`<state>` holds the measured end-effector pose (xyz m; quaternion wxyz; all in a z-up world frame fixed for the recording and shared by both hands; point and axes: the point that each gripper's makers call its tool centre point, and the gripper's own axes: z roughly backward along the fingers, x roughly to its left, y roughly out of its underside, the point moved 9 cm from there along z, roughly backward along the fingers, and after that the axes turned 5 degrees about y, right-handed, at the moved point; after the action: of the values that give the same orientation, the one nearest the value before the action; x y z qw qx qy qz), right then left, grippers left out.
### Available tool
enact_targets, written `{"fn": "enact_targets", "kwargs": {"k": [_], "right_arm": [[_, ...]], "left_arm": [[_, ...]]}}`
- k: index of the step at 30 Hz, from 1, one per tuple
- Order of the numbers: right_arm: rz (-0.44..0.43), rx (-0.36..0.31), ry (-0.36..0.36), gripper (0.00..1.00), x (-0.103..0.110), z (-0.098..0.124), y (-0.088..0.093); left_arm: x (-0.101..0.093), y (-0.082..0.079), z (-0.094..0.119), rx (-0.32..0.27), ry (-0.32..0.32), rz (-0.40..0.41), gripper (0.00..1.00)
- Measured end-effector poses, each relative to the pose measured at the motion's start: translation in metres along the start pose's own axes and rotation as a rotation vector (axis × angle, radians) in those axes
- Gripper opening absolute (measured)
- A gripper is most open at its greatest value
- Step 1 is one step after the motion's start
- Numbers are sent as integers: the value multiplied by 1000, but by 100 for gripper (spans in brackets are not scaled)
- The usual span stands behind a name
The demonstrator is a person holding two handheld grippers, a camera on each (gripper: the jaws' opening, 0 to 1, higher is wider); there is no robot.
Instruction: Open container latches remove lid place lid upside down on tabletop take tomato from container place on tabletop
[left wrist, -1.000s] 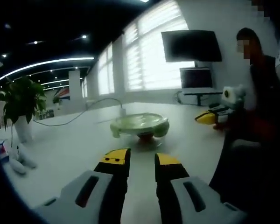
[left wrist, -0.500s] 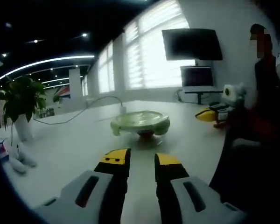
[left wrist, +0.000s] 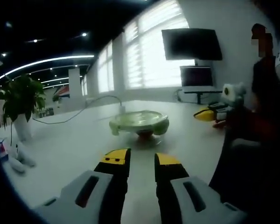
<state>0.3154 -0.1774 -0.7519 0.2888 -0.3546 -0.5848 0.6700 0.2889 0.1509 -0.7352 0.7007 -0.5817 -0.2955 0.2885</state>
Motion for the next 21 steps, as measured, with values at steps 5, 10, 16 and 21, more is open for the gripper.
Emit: {"fn": "enact_targets", "kwargs": {"k": [5, 10, 16, 21], "right_arm": [[-6, 1, -2, 3, -1, 1, 1], [-6, 3, -4, 3, -1, 1, 2], [-6, -2, -6, 3, -1, 1, 0], [-8, -2, -9, 3, -2, 1, 0]], "left_arm": [[-1, 2, -2, 7, 4, 4, 21], [-1, 1, -1, 3, 5, 3, 21], [-1, -2, -1, -6, 10, 4, 21], [6, -15, -2, -23, 5, -11, 21]]}}
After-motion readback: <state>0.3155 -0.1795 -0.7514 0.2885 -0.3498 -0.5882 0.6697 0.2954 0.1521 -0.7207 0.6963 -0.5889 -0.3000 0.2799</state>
